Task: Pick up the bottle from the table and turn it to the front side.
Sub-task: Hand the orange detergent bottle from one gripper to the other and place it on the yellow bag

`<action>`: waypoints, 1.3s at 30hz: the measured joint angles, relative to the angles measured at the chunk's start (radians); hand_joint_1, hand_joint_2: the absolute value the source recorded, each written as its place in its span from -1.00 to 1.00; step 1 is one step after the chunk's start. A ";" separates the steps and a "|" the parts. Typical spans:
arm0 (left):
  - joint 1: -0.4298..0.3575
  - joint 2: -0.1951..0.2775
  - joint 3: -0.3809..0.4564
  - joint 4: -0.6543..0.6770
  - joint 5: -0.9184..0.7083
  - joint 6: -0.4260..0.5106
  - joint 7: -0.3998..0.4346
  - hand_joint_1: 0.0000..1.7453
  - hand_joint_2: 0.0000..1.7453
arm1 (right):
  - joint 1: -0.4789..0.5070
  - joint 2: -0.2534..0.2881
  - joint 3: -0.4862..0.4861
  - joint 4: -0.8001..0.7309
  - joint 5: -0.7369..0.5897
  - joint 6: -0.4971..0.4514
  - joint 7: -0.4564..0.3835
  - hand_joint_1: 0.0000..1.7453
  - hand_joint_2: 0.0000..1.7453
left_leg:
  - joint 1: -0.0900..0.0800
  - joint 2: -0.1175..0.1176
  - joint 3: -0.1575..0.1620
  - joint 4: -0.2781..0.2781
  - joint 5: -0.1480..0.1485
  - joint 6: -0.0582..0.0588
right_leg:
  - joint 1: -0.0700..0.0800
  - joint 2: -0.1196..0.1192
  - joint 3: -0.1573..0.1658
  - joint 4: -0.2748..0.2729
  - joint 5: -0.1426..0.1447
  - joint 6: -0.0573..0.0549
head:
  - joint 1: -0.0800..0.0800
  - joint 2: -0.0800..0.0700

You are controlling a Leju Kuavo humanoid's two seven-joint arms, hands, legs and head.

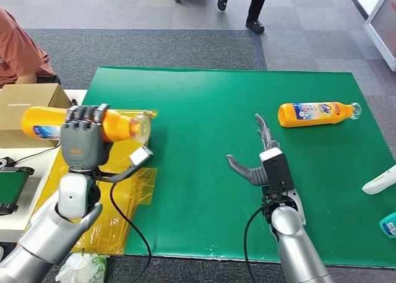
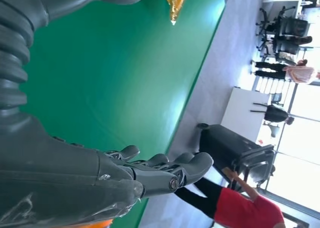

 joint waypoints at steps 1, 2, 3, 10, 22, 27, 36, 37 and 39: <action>0.000 0.000 -0.012 0.024 0.000 -0.006 -0.026 1.00 1.00 | 0.001 0.000 -0.002 -0.009 -0.001 0.002 0.000 -1.00 1.00 | 0.000 0.000 0.000 0.000 0.000 0.000 | 0.000 0.001 0.000 0.000 0.000 0.000 | 0.000 0.000; 0.001 -0.004 -0.014 0.050 0.001 -0.016 -0.063 1.00 1.00 | 0.001 0.000 -0.004 -0.017 -0.002 0.005 0.000 -1.00 1.00 | 0.000 0.001 0.000 0.000 0.000 0.000 | 0.000 0.002 -0.001 0.000 0.000 0.000 | 0.000 0.000; 0.001 -0.013 -0.008 0.081 0.003 -0.029 -0.110 1.00 1.00 | 0.002 0.000 -0.005 -0.024 -0.003 0.010 -0.001 -1.00 1.00 | 0.000 0.001 0.000 0.000 0.000 0.000 | 0.000 0.002 -0.001 0.000 0.001 0.000 | 0.000 0.000; -0.017 -0.116 0.100 0.390 0.075 -0.038 -0.355 1.00 1.00 | -0.007 0.000 0.000 -0.059 -0.010 0.038 -0.009 -1.00 1.00 | 0.000 0.001 -0.001 0.000 0.000 0.000 | 0.000 0.002 -0.001 0.000 0.001 0.000 | 0.000 0.000; -0.049 -0.253 0.154 0.611 0.193 -0.087 -0.428 -1.00 -1.00 | -0.024 0.003 0.036 -0.077 -0.011 0.057 -0.008 -1.00 1.00 | 0.000 -0.001 -0.001 0.000 0.000 0.000 | 0.000 -0.001 0.000 0.000 0.001 0.000 | 0.000 0.000; -0.050 -0.271 0.164 0.650 0.232 -0.071 -0.447 -1.00 -1.00 | -0.026 0.004 0.052 -0.077 -0.011 0.063 -0.007 -1.00 1.00 | 0.000 -0.002 -0.001 0.000 0.001 0.001 | 0.000 -0.004 0.000 0.000 0.001 0.000 | 0.000 0.000; 0.005 -0.279 0.184 0.555 0.365 -0.093 -0.487 -1.00 -1.00 | -0.007 0.004 0.056 -0.080 -0.001 0.060 -0.001 -1.00 1.00 | 0.000 -0.003 -0.002 0.000 0.001 0.000 | 0.000 -0.004 0.000 0.000 0.001 0.000 | 0.000 0.000; 0.017 -0.278 0.186 0.523 0.371 -0.089 -0.489 -1.00 -1.00 | -0.002 0.004 0.056 -0.082 0.000 0.058 0.000 -1.00 1.00 | 0.000 -0.003 -0.002 0.000 0.001 0.000 | 0.000 -0.004 0.000 0.000 0.001 0.000 | 0.000 0.000; 0.040 -0.275 0.191 0.451 0.380 -0.069 -0.495 -1.00 -1.00 | 0.009 0.004 0.055 -0.085 0.002 0.054 0.001 -1.00 1.00 | 0.000 -0.003 -0.003 0.000 0.001 0.000 | 0.000 -0.004 -0.001 0.000 0.001 0.000 | 0.000 0.000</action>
